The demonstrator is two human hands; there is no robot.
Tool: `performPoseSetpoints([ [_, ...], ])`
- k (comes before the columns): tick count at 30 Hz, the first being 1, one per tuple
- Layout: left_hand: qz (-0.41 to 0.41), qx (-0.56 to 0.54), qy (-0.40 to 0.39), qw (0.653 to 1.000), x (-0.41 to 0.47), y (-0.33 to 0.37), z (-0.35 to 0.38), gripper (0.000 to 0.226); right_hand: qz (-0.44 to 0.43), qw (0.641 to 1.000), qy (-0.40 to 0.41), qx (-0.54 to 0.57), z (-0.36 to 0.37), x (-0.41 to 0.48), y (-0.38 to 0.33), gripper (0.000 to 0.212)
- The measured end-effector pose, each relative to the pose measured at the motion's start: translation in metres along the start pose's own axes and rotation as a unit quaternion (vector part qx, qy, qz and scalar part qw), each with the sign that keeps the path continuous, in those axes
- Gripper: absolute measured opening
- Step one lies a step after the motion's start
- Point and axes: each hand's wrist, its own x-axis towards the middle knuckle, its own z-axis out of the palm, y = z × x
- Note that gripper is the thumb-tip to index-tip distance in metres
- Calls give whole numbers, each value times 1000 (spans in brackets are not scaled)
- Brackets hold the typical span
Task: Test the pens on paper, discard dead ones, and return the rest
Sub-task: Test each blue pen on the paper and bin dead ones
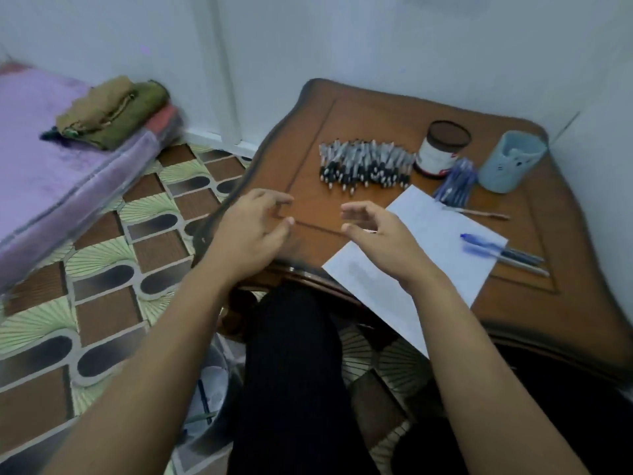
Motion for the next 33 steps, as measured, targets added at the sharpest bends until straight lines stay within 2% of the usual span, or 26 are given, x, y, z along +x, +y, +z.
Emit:
performPoseSetpoints([
  [3,51,-6,-38,998,26,36,35,30,27,997,58,-46,-49,-10,30,30],
  [8,112,-19,-123,986,51,81,104,33,61,978,108,-169,-103,-32,85,42],
  [13,126,-8,-177,976,64,104,166,37,58,964,160,-204,-122,-56,131,38],
  [16,118,21,-194,974,71,112,187,45,42,955,158,-249,-128,-62,146,43],
  [23,94,61,-174,978,75,115,205,40,45,926,115,-357,-129,-59,155,57],
  [28,64,94,-166,980,86,129,210,41,42,919,101,-379,-129,-58,158,58],
  [33,122,104,-173,972,103,154,226,43,38,916,104,-385,-129,-58,161,57],
])
